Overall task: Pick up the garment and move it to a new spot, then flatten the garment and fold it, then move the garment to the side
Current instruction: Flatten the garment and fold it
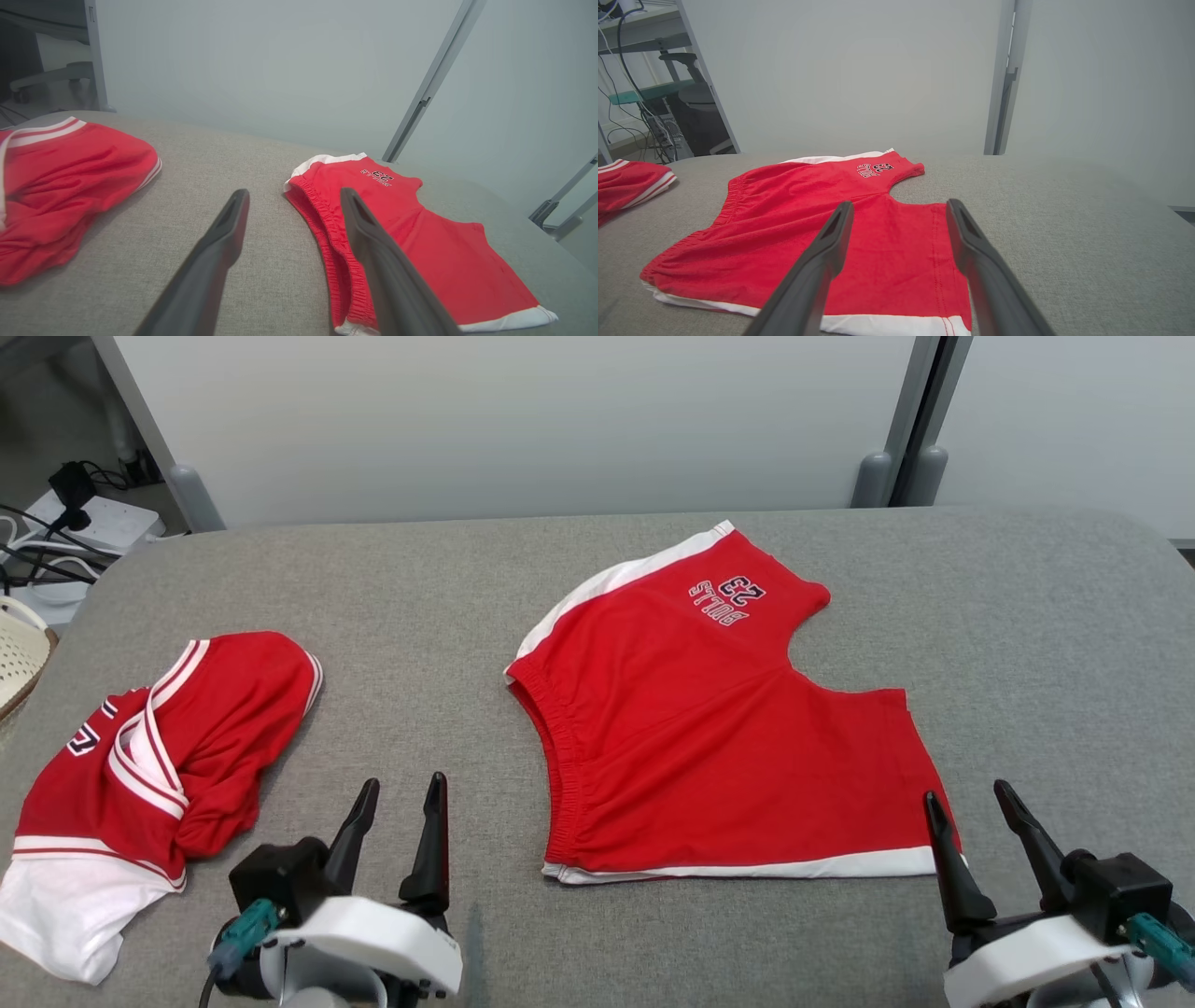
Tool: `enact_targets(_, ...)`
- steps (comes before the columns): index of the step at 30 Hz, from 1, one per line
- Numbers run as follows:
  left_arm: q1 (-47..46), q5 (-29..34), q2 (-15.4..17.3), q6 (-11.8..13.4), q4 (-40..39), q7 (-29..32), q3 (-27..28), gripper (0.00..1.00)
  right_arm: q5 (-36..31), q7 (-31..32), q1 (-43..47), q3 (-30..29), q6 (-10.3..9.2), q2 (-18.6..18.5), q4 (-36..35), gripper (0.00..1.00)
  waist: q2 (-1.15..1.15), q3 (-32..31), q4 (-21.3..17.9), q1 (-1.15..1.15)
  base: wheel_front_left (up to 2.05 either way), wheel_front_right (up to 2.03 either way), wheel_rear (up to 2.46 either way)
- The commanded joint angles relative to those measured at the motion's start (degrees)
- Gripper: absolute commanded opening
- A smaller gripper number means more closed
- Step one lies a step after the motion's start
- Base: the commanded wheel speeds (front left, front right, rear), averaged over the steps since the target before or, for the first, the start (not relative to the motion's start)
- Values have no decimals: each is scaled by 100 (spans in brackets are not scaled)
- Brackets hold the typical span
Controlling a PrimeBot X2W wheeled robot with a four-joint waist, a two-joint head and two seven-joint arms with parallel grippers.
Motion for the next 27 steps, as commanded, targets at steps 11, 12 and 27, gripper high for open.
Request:
enact_targets(11,1333,2291,-760,-529,-1637,-58,1830,100,155,-78,567,-98,-1,100,-1302,100,0,-107,-19,0,0,0,0)
enact_targets(12,1416,2394,-818,-622,-1665,-58,1901,100,209,-78,632,-96,-1,91,-1348,100,0,-122,-8,0,0,0,0)
enact_targets(27,1700,3109,-1125,-1258,-1168,-59,2304,100,259,-78,1051,-115,-1,45,-1369,100,0,-219,27,0,0,0,0)
